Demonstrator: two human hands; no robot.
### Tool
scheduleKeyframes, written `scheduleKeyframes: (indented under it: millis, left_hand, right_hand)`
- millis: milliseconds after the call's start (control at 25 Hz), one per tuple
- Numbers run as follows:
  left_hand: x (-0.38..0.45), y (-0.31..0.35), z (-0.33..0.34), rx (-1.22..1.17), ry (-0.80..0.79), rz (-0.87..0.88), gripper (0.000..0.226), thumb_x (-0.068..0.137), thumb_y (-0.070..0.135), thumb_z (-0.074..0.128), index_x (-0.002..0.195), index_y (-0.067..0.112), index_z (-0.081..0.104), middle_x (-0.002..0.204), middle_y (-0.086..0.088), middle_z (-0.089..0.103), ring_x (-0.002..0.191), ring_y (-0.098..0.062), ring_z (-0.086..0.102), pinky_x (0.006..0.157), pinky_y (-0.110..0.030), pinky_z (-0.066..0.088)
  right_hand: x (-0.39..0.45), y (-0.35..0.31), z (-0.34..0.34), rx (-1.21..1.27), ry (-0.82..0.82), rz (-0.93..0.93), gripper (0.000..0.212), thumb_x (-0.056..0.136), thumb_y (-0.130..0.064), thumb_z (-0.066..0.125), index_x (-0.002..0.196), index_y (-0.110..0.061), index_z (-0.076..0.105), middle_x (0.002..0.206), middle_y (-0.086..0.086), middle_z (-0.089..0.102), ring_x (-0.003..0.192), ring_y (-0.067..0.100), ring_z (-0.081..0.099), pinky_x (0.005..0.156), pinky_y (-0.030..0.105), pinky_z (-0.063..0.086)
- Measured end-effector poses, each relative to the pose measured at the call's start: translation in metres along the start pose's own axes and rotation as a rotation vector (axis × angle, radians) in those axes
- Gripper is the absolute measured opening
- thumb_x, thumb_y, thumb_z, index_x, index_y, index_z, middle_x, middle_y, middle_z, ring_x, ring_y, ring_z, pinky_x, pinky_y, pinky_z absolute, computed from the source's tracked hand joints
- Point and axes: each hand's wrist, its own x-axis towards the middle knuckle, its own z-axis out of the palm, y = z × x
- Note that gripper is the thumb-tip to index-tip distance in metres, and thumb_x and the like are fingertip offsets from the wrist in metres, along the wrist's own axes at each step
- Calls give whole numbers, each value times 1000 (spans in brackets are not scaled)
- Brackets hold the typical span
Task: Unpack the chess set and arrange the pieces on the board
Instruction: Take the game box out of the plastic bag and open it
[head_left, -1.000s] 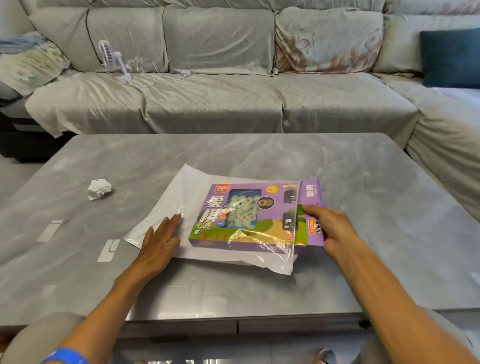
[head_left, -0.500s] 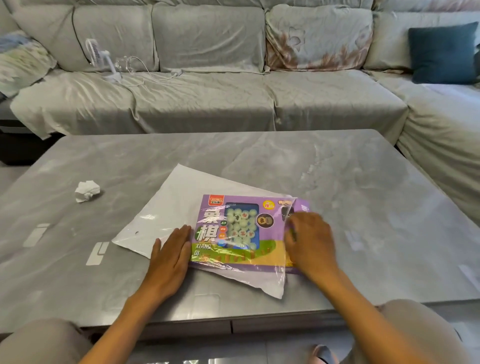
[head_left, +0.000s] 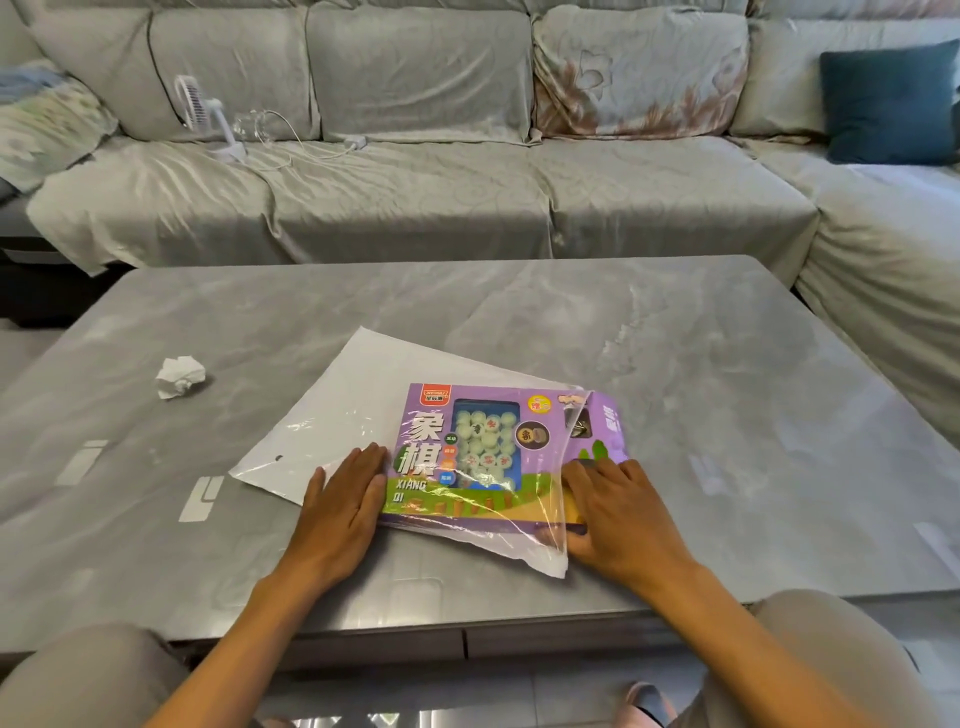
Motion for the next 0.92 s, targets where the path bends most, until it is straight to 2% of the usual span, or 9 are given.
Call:
scheduleKeyframes:
  millis: [280,360,520,600,680,760,840,920]
  left_hand:
    - [3,3,0,118,-58,15,65,92,54,6,152,31,10,159,16,6,145,-1,-1,118,-32,-5]
    - [7,2,1,142,-77,-1,69,88,54,1,152,30,6,159,15,2,145,-1,-4,118,-33,-6]
    - [11,5,-7,-134,-123,-55,61,90,59,7,147,40,14,158,15,10,138,9,-1,117,-27,-9]
    - [11,9,-11,-291,-138,-140,54,97,61,12,148,41,16,156,18,9,141,5,-1,116,-25,-11]
    - [11,8,-13,-350,-148,-158,61,94,67,7,148,42,16,155,18,11,141,2,0,113,-22,-11]
    - [11,6,-10,-271,-155,-76,75,81,78,2,147,44,11,156,18,11,137,11,0,113,-22,-14]
    - [14,5,-6,-167,-145,-65,73,81,72,0,147,43,9,157,19,8,136,12,-3,114,-26,-15]
    - [14,6,-3,-71,-131,-63,72,84,65,0,149,38,11,158,17,6,141,6,-3,114,-31,-15]
  right_hand:
    - [-8,16,-4,-38,15,-4,48,78,-65,47,102,-25,61,102,-6,68,92,16,62,77,32,42]
    - [-11,11,-2,-6,39,-24,48,79,-64,47,102,-24,63,100,-4,69,90,19,63,75,32,45]
    - [-14,-12,3,145,112,4,46,81,-62,52,105,-25,65,97,-5,69,88,16,62,72,31,46]
    - [-13,-22,3,190,136,-44,42,82,-59,55,105,-26,66,91,-7,68,84,15,58,73,29,38]
    - [-13,-27,4,205,139,-84,38,83,-55,57,107,-26,65,89,-9,66,82,15,55,72,31,37]
    - [-17,-28,5,196,129,-82,36,82,-53,60,107,-26,63,89,-10,66,82,16,57,72,33,41]
    - [-25,-29,2,167,156,-68,33,80,-51,63,102,-26,64,85,-10,64,80,15,55,71,31,37]
    - [-38,-30,-2,162,189,-71,31,80,-52,63,97,-27,64,83,-11,62,81,13,52,71,30,33]
